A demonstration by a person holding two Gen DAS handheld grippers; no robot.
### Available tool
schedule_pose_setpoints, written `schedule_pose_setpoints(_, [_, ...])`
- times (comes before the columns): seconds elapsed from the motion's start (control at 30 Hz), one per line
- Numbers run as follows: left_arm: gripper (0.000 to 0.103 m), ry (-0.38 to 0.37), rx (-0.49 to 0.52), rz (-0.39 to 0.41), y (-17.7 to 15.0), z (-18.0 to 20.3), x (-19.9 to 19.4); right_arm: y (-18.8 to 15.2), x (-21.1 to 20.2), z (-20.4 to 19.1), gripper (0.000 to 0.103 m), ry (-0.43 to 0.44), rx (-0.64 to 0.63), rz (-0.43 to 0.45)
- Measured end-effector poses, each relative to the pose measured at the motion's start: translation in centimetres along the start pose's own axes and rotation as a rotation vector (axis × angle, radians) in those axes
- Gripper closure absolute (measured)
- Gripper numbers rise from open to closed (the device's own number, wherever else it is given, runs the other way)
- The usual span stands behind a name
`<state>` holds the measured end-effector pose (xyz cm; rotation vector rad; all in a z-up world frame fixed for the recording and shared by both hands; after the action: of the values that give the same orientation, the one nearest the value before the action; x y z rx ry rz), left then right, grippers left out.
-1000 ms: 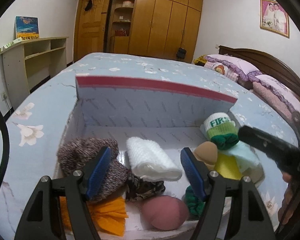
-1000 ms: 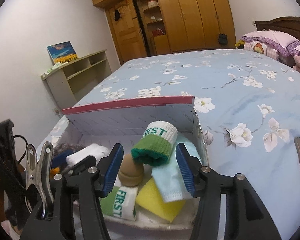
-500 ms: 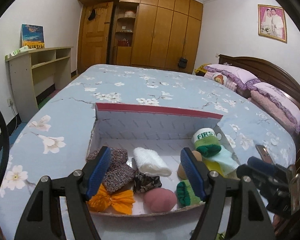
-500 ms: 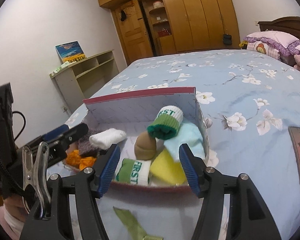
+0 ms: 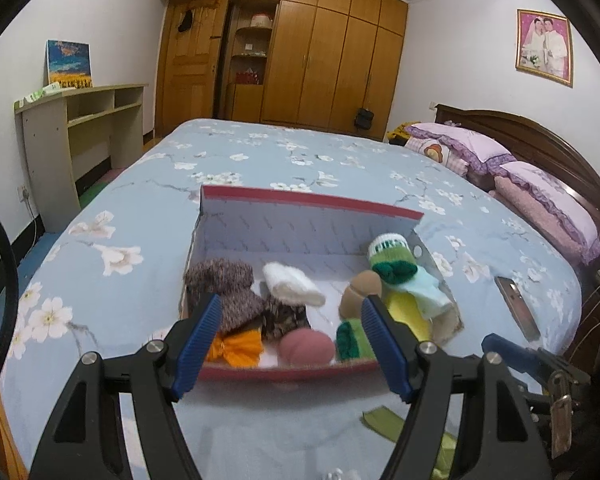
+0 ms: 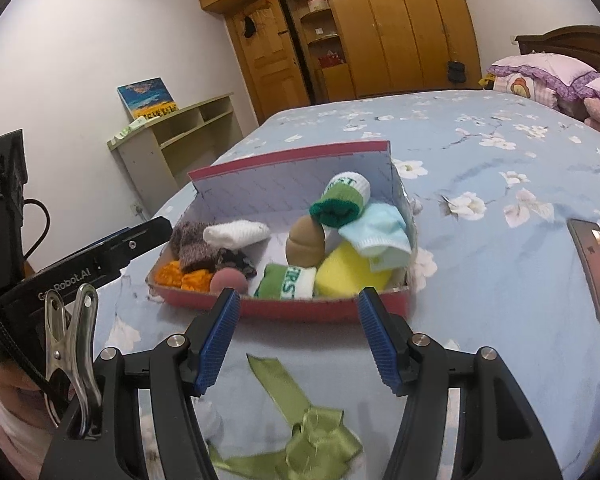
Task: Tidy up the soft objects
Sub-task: 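Withdraw both grippers from the box and move toward the green ribbon and white mesh bag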
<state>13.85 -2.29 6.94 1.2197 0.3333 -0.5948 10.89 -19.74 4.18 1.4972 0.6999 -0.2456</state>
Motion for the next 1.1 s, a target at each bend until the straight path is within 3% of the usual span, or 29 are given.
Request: schedule_pose_setpoints(1.1, [0.027, -0.01, 0.031, -0.22, -11.4, 0.1, -3.2, -7.3, -3.4, -1.2, 0.04, -0.062, -0.056, -0.119])
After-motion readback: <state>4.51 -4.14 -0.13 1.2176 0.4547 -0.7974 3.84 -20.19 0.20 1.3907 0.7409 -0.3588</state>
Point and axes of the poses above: each gripper's, at about its wrist camera, not at the fingertips, and x roughly the way its jaws point, z to its right, y to its top, the point moved 6 cm from there along x, roughly the way its jaws point, and after that the axes turned 12 degrees about -x, right-handed, at the moved point
